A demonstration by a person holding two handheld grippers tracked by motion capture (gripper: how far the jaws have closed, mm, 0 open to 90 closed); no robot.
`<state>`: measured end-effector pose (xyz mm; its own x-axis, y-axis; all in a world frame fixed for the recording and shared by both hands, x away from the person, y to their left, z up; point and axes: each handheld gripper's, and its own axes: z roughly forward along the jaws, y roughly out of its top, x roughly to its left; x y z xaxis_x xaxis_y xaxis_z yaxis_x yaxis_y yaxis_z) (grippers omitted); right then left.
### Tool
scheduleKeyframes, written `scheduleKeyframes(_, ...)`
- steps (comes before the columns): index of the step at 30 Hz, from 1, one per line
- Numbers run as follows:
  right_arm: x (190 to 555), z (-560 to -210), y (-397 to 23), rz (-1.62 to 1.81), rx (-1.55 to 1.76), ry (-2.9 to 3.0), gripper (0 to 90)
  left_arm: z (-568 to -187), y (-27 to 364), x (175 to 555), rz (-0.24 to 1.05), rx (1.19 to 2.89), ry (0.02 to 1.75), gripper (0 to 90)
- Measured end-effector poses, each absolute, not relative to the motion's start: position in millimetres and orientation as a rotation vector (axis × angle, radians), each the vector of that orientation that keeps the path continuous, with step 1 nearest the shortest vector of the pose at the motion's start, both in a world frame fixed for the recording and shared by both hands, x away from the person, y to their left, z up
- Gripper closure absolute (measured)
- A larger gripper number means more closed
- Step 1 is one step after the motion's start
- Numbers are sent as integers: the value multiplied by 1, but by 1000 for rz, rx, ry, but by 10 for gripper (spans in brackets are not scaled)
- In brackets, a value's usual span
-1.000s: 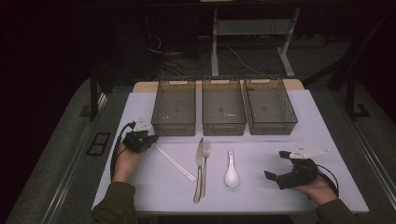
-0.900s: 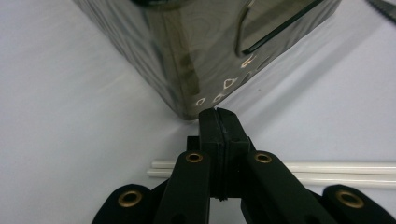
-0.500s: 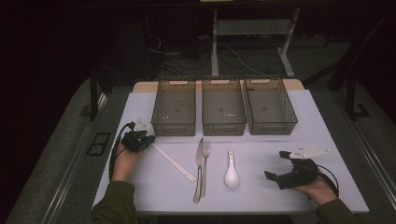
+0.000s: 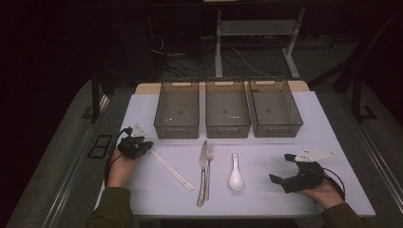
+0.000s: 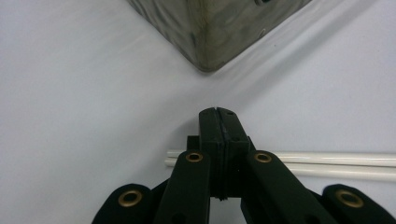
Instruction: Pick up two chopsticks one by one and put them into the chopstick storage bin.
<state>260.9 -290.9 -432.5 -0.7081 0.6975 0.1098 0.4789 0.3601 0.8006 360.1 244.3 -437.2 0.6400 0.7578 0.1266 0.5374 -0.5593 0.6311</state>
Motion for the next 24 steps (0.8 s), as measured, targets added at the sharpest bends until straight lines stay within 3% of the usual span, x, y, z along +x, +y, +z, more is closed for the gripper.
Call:
scheduleKeyframes(8,261,-432,-291,1273,1048,2373,13,-433,242,353,548,2323,971,888)
scheduleKeyframes(18,260,-432,-292,1274,1047,2374,13,-418,217,328,468,2322,806,717)
scheduleKeyframes(24,260,-432,-291,1276,1045,2377,13,-418,201,306,351,2298,687,604)
